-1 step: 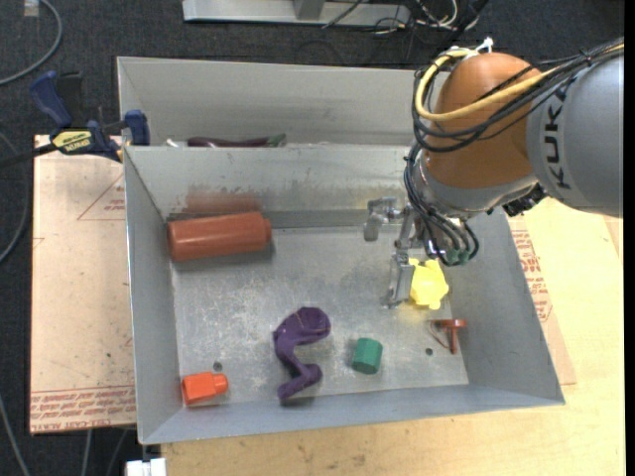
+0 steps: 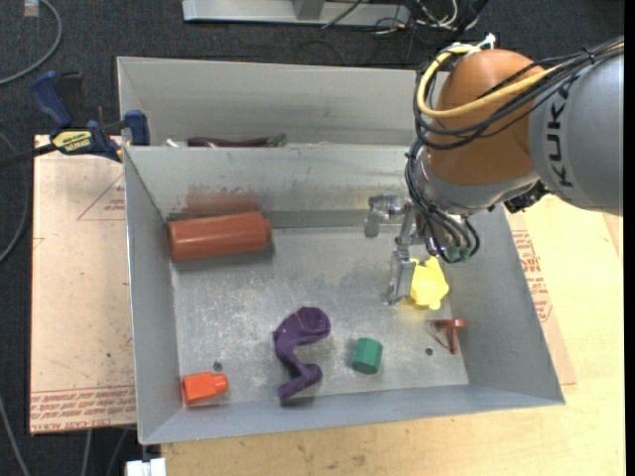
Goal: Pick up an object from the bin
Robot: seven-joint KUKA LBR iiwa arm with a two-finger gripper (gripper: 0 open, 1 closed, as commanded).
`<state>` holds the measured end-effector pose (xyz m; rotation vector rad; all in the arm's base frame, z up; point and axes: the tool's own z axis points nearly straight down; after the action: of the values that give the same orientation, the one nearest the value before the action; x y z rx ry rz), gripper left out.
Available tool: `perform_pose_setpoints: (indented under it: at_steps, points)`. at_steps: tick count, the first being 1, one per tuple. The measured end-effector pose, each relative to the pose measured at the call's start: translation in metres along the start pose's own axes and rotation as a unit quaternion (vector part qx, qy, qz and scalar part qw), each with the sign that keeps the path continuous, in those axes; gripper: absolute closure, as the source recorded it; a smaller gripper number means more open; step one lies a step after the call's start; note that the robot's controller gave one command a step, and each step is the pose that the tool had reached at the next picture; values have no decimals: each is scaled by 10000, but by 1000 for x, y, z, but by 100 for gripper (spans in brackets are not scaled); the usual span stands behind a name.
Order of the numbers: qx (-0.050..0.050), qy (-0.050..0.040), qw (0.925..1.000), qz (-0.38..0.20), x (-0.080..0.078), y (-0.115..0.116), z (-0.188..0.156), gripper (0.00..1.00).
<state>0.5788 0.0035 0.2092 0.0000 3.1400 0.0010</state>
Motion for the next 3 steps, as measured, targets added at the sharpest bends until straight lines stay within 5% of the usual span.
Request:
perform_pose_setpoints:
  at_steps: [1, 2, 3]
  points:
    - [12, -32, 9996, -294, 8, 19, 19, 0]
    - [-5, -19, 9975, -709, 42, 55, 74, 0]
    - [4, -39, 9998, 184, 29, 75, 120, 100]
